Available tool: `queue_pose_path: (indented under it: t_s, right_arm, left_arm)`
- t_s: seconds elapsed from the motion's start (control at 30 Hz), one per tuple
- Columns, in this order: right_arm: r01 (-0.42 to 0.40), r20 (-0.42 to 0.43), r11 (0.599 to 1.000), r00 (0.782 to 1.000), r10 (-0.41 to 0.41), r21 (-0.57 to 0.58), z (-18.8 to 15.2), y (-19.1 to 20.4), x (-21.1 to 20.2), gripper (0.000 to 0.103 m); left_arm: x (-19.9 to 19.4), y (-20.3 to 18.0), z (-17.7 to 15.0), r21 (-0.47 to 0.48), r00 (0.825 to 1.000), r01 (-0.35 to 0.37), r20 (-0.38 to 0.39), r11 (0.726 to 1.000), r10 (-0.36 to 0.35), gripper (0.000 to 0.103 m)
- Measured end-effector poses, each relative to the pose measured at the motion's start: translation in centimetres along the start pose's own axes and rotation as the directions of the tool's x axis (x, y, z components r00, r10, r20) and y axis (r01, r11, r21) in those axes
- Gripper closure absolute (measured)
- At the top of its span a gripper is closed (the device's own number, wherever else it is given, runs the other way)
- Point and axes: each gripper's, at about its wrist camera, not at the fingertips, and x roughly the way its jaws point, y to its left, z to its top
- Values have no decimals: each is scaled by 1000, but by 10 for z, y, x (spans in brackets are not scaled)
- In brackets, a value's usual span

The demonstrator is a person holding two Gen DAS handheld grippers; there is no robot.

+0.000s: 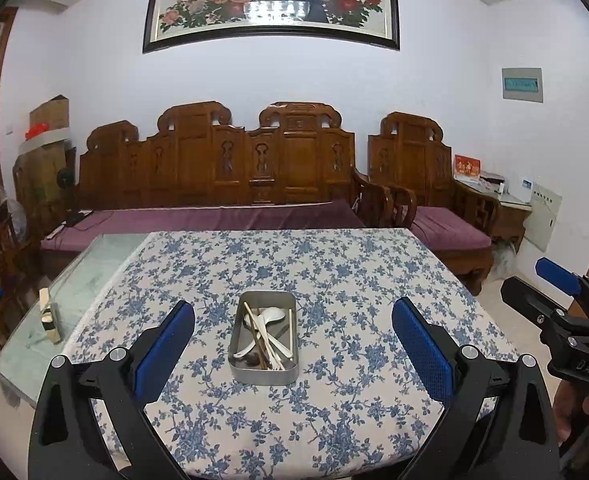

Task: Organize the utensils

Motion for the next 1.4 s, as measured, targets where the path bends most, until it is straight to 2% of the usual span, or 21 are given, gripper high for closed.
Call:
queue_pose_path:
  t_s: [1.4]
  right_arm:
    - [-3, 0, 1000, 1000, 3, 16, -5, -2, 2, 3]
  left_arm:
    - [5, 0, -4, 5, 1000, -5, -9, 1000, 5, 8]
